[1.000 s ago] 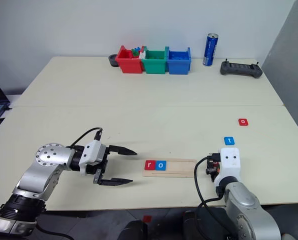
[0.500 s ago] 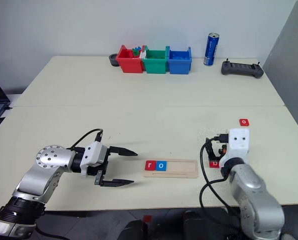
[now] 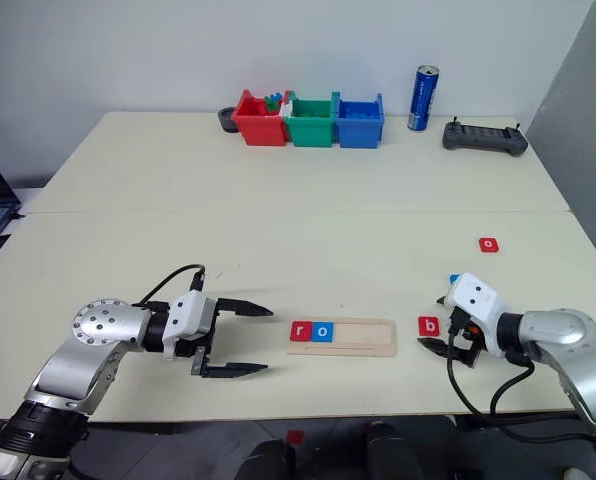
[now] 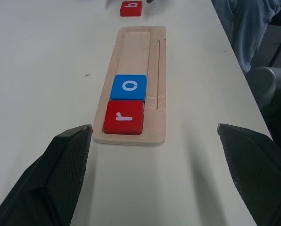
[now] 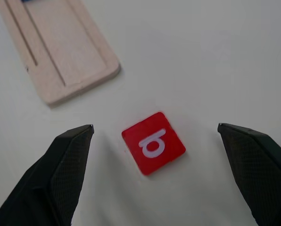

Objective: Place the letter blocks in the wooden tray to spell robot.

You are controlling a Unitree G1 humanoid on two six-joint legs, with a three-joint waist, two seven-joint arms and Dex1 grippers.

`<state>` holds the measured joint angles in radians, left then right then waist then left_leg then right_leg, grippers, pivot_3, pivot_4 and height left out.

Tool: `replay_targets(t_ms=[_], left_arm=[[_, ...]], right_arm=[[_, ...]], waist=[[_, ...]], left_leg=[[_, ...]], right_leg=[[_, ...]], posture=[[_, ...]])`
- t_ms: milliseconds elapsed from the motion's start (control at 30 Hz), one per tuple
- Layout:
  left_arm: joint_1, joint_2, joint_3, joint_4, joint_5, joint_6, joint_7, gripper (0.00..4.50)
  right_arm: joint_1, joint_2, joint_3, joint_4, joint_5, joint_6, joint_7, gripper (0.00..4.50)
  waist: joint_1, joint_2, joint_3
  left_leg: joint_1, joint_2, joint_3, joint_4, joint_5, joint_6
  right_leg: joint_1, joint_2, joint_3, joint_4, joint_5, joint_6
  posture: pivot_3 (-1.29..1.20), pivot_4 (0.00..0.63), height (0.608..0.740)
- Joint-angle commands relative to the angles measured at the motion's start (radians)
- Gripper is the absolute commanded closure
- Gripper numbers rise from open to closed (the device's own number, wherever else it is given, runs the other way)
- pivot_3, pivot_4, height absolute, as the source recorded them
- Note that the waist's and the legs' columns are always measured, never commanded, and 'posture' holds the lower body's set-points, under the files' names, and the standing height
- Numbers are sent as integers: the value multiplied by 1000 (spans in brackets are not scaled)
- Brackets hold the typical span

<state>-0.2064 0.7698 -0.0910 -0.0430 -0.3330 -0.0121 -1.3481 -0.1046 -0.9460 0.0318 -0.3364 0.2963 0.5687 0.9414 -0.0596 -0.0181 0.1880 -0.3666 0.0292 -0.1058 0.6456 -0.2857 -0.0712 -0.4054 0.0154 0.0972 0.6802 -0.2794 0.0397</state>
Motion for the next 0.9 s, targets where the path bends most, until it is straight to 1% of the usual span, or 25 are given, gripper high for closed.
replay_targets(t_ms=[33, 267, 367, 433, 567, 600, 633, 800, 900], left_arm=[[-2, 2, 19, 4, -4, -36, -7, 0], [6, 2, 16, 24, 0, -69, -10, 0], [13, 2, 16, 27, 1, -79, -10, 0], [14, 1, 15, 24, 3, -81, -6, 0], [10, 0, 8, 18, 8, -75, 1, 0], [8, -1, 7, 18, 10, -75, 2, 0], [6, -1, 5, 21, 12, -75, 3, 0], [-4, 1, 10, 53, 17, -91, -5, 0], [0, 4, 13, 56, 18, -97, -6, 0]], right_arm=[[-47, -7, 42, 51, -29, -81, 66, 23], [-98, -5, 114, 124, -87, -139, 118, 23], [-106, -6, 121, 135, -95, -138, 135, 494], [-110, -9, 121, 137, -99, -140, 144, 1147], [-127, -18, 116, 89, -93, -125, 164, 2630], [-134, -20, 116, 67, -91, -118, 168, 2901], [-143, -22, 117, 41, -86, -105, 171, 3046], [-202, -3, 140, -115, -43, 12, 167, 3041], [-248, 31, 201, -177, -53, 84, 146, 3041]], waist=[[1, 0, 0], [2, 0, 0], [3, 0, 0], [3, 0, 0], [3, 0, 0], [2, 0, 0], [2, 0, 0], [2, 0, 0], [3, 0, 0]], left_leg=[[0, 0, 0, 0, 0, 0], [0, 0, 0, 0, 0, 0], [0, 0, 0, 0, 0, 0], [0, 0, 0, 0, 0, 0], [0, 0, 0, 0, 0, 0], [0, 0, 0, 0, 0, 0], [0, 0, 0, 0, 0, 0], [0, 0, 0, 0, 0, 0], [0, 0, -1, 0, 0, 0]], right_leg=[[0, 0, 0, 0, 0, 0], [0, 0, 0, 0, 1, -1], [0, 0, 0, 0, 1, -2], [0, 0, 0, 0, 1, -2], [0, 0, 0, 0, 1, -2], [0, 0, 0, 0, 1, -2], [0, 0, 0, 0, 1, -2], [0, 0, 0, 1, 1, -2], [0, 0, -1, 1, 1, -2]], posture=[[0, 150, 740], [0, 150, 740], [0, 150, 740], [0, 150, 740], [0, 150, 740], [0, 150, 740], [0, 150, 740], [0, 150, 740], [0, 150, 740]])
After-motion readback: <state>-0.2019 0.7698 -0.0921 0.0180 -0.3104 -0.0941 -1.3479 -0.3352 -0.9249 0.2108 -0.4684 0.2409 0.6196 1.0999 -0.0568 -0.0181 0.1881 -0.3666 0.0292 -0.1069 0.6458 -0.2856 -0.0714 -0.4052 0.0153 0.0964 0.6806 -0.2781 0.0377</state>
